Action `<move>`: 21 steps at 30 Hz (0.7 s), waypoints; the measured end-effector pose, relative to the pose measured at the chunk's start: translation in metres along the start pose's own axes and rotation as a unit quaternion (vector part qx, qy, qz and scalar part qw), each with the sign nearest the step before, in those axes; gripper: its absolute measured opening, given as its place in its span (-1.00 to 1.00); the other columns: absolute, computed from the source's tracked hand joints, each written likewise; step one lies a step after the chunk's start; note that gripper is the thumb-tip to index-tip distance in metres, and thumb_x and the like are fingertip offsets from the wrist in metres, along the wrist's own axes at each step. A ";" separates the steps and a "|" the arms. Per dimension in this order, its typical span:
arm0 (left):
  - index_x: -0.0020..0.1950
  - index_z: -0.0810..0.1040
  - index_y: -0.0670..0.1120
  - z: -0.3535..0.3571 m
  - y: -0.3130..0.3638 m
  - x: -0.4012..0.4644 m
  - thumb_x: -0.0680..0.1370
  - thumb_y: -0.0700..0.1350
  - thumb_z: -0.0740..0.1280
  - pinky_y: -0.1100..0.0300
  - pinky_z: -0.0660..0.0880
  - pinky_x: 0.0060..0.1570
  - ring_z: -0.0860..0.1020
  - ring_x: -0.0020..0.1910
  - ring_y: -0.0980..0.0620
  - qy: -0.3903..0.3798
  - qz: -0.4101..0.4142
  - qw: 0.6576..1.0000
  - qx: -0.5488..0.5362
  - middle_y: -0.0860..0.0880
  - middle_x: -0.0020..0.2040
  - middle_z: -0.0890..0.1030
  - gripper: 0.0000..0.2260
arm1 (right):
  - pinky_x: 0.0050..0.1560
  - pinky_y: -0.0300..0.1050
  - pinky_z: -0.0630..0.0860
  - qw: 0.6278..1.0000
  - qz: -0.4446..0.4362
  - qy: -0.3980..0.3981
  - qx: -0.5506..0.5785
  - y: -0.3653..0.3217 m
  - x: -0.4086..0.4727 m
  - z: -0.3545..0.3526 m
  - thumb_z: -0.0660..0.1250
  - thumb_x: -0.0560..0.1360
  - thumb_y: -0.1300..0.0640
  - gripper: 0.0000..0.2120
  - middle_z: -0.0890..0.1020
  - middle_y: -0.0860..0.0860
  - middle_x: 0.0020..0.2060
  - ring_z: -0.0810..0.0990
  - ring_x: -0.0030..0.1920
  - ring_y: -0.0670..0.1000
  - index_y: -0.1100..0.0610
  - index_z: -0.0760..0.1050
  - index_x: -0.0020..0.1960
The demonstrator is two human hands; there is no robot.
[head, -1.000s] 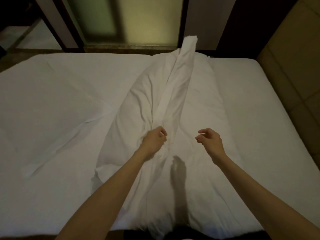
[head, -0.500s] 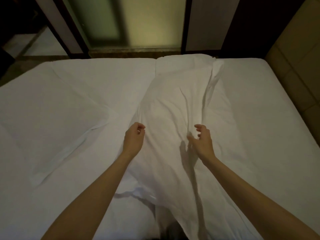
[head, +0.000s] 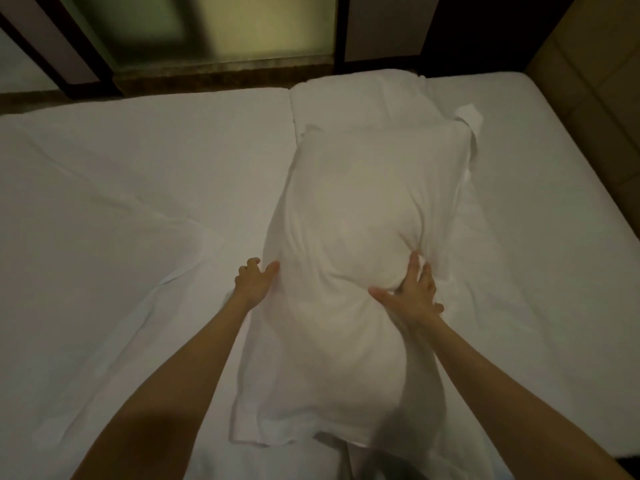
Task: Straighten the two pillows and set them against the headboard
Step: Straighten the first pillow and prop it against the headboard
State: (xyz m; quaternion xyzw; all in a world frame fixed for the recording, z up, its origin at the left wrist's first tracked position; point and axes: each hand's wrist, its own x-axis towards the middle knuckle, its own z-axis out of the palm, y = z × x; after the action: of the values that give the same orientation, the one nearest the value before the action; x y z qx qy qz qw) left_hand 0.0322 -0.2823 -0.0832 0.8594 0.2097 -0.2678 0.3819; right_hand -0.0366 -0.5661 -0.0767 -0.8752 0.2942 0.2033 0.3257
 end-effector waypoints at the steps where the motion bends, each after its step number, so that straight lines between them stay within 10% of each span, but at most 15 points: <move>1: 0.51 0.15 -0.12 0.004 -0.002 0.005 0.54 0.24 0.18 -0.12 0.25 0.40 0.28 0.43 -0.23 -0.024 -0.012 1.000 -0.011 -0.24 0.48 0.25 -0.33 | 0.36 0.46 -0.01 1.000 0.016 -0.002 0.008 0.011 0.003 -0.003 0.42 0.22 -0.37 0.17 -0.18 0.08 0.56 -0.10 0.53 0.21 -0.17 -0.33 0.50; 11: 0.56 0.05 -0.01 0.044 0.000 0.010 0.27 0.54 0.17 -0.13 0.22 0.45 0.34 0.43 -0.10 -0.222 -0.038 0.948 -0.223 -0.06 0.52 0.28 0.01 | 0.45 0.20 0.19 0.976 0.116 -0.035 0.181 0.059 0.020 -0.012 0.49 0.27 -0.23 0.14 0.08 0.21 0.50 0.15 0.47 0.26 -0.02 -0.21 0.54; 21: 0.14 0.56 -0.13 0.081 0.023 -0.046 0.42 0.35 0.27 0.02 0.52 0.09 0.57 0.05 -0.13 0.011 -0.009 0.977 -0.212 -0.09 0.02 0.62 -0.41 | 0.21 0.02 0.41 0.964 0.103 0.051 0.238 0.069 0.001 -0.026 0.26 0.50 -0.18 -0.35 0.47 0.20 0.32 0.47 0.28 0.23 0.19 0.24 0.42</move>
State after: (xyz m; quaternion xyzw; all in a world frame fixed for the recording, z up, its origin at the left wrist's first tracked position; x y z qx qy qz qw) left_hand -0.0142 -0.3658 -0.0877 0.7598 0.2731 -0.2111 0.5510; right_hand -0.0767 -0.6272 -0.0898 -0.7466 0.4384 0.1152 0.4870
